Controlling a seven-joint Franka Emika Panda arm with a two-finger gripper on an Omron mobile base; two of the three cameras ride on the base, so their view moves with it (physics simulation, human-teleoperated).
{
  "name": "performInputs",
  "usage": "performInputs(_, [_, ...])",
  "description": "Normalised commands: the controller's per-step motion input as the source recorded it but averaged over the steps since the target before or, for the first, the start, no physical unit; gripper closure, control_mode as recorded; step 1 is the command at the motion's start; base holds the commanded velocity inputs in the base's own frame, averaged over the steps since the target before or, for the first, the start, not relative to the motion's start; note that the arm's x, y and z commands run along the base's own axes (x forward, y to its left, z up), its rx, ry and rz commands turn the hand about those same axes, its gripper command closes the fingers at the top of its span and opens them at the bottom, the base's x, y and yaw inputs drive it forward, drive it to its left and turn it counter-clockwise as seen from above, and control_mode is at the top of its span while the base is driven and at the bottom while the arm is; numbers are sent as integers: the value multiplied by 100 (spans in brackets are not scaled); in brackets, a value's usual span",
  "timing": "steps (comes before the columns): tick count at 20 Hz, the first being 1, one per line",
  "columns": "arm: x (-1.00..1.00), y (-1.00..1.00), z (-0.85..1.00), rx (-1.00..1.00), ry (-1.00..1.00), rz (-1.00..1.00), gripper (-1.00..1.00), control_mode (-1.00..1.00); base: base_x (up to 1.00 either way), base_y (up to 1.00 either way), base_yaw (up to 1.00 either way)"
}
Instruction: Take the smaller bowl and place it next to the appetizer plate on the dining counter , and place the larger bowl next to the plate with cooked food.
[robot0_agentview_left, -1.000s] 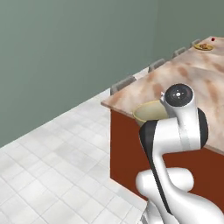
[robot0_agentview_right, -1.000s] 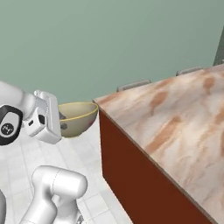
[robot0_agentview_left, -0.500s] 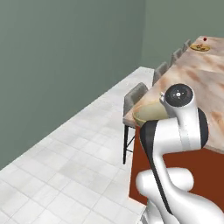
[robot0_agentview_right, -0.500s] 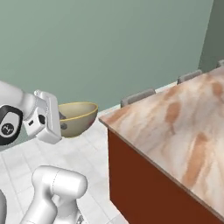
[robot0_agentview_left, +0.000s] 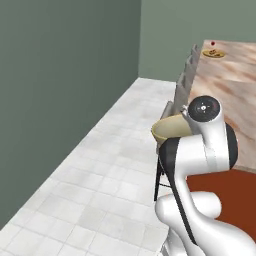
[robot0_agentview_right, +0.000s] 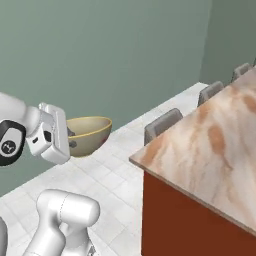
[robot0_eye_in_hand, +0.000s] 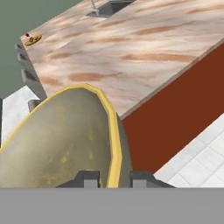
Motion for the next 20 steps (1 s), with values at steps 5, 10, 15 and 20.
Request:
performInputs(5, [0,0,0,0,0,0,100,100,100,100,-52])
performInputs(10, [0,0,0,0,0,0,100,100,100,100,-55])
performInputs(15, [0,0,0,0,0,0,100,100,100,100,-44])
performInputs(20, [0,0,0,0,0,0,100,100,100,98,-49])
